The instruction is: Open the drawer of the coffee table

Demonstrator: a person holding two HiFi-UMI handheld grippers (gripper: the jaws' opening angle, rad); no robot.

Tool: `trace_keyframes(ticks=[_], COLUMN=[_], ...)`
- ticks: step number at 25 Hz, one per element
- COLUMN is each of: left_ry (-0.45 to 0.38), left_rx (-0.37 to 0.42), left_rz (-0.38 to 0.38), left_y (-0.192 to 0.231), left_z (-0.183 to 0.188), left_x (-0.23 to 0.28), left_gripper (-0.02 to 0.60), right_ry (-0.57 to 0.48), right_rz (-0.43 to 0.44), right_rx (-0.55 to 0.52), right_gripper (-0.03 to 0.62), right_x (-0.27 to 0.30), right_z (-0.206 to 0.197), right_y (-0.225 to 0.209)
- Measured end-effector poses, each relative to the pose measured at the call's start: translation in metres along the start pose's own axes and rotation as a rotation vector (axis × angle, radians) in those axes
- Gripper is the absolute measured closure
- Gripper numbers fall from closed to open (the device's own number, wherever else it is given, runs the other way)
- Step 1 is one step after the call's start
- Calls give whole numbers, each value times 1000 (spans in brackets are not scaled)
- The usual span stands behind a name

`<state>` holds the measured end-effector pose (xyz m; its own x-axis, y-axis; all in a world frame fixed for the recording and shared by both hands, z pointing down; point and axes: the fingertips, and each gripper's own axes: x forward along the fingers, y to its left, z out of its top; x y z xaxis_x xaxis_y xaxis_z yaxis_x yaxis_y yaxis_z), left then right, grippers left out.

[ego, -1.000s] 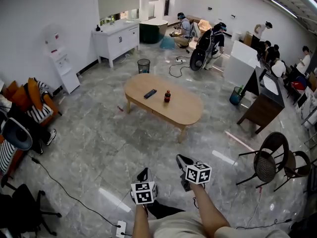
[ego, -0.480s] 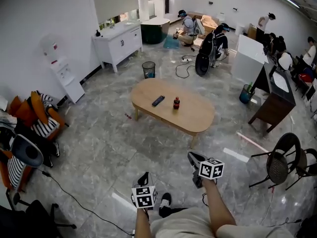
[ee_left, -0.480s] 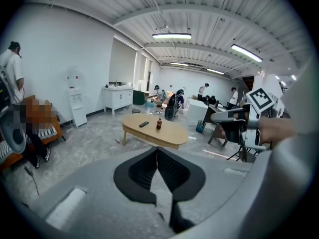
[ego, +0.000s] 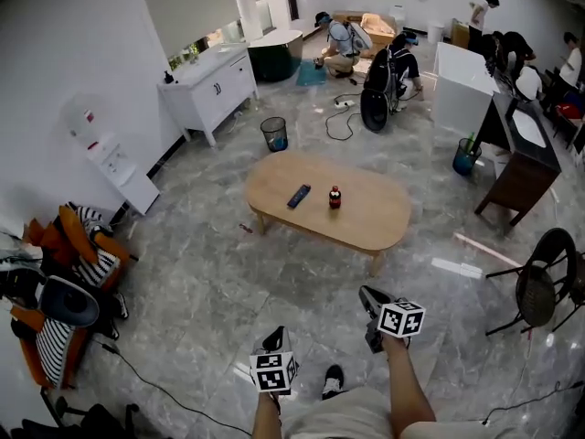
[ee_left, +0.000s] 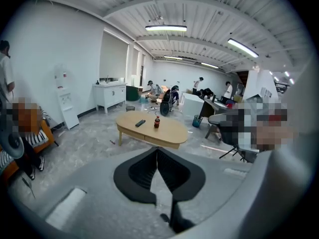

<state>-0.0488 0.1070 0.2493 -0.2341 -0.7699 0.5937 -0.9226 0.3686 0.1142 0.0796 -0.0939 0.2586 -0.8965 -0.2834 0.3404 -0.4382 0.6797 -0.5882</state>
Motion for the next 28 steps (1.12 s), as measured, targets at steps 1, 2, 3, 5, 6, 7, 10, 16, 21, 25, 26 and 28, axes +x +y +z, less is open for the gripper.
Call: trace_keyframes(ticks=[1,2,3,5,6,7,10,16,21,25,26,28], left_ry=[2,2,3,6,8,8,-2,1,16,58,66,73], left_rx=[-15,-26,-28,-18,-16,-16,0,36,112,145,153,170], left_rz=[-8,-14,-17,-22,-29,-38,-71,-158,-254,-298,-306,-324], left_y=[1,2,2,1,1,0,-5,-3,18,55,66,89], left_z=[1,2,4,7,9,11,21,40,63,94,103,119], left_x=[5,11,17,28,33,36,51,85,129,170,180,201], left_gripper=[571,571,571,571,571,571,571,571,571,571,571,571], right_ry=[3,7,11,12,10,8,-2,-18,-99,-129,-128,-126], right_rz=[0,-1,-9,-50,-76,-99,-151,-242,-366,-458,-480,-522], right_rx=[-5,-25,-54,-106,-120,-129,-133,-100,-14,12,8,2], right_gripper=[579,579,579,579,579,579,579,579,579,579,579,579], right_x=[3,5,6,5,4,1,-4,1,20,46,54,71], right_z=[-2,-5,-8,-10,-11,-12,-8,-5,6,21,24,30], right_y=[0,0,0,-5,-8,-10,-19,-31,-51,-56,-56,-58])
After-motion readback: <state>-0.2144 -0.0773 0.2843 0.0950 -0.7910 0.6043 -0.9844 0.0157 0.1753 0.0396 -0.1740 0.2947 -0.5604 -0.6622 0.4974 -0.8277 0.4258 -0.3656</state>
